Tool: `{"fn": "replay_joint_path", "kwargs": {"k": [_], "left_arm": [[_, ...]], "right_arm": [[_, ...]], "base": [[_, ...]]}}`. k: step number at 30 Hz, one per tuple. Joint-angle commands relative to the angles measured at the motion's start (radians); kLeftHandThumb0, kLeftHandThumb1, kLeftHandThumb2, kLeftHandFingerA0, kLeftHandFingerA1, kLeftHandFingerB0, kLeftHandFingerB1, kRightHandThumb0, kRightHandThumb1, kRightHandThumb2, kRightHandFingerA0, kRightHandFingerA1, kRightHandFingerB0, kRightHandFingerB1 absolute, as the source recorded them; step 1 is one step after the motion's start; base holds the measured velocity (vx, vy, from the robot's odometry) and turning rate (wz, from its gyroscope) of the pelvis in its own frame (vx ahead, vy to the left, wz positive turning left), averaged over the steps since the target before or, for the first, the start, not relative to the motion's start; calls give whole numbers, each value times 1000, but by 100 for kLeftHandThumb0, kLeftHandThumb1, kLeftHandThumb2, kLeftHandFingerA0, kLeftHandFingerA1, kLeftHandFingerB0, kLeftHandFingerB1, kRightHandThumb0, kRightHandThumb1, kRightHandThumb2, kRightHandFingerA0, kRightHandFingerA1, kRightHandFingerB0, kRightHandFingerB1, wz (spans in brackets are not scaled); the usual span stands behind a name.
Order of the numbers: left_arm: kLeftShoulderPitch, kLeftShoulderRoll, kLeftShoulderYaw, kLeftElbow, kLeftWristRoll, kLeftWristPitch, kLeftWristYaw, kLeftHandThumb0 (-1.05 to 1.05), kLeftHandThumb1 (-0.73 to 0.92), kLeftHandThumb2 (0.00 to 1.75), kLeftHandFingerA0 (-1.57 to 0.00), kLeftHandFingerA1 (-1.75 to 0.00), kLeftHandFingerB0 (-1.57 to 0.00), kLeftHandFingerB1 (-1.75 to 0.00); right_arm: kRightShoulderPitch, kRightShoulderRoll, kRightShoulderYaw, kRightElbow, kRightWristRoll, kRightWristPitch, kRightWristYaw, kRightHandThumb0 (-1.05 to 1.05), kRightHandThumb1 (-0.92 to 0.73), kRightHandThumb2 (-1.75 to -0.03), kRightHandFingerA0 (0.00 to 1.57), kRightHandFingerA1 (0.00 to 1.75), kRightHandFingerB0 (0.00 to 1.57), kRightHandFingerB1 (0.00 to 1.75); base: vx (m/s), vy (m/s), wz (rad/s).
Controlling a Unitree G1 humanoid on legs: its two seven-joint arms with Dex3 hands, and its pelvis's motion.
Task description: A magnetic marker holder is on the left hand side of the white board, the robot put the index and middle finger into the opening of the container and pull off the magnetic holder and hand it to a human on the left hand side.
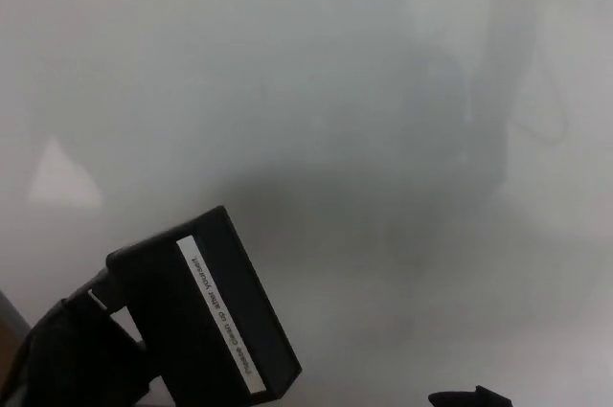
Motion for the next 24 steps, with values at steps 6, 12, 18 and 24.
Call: {"fn": "replay_joint_path", "kwargs": {"k": [6, 12, 18, 24], "left_arm": [[-53, 94, 295, -10, -670, 176, -153, -82, 60, 59, -89, -60, -57, -39], [-40, 74, 299, -3, -707, 217, -108, -89, 54, 68, -89, -71, -47, -42], [-38, 81, 316, 17, -677, 212, -131, -79, 62, 60, -94, -68, -49, -38], [-12, 79, 323, 23, -687, 233, -116, -77, 64, 60, -104, -82, -50, -37]], "right_arm": [[-4, -41, 10, 17, -39, 59, -75, -42, -65, -59, 84, 55, 70, 49], [-9, -37, 15, 18, -49, 61, -90, -40, -64, -59, 85, 56, 70, 49], [-6, -42, 22, 18, -56, 52, -97, -40, -64, -59, 88, 58, 71, 50], [-16, -46, 35, 15, -69, 61, -109, -40, -64, -59, 88, 57, 71, 50]], "base": [[0, 0, 0], [0, 0, 0], [0, 0, 0], [0, 0, 0]]}}
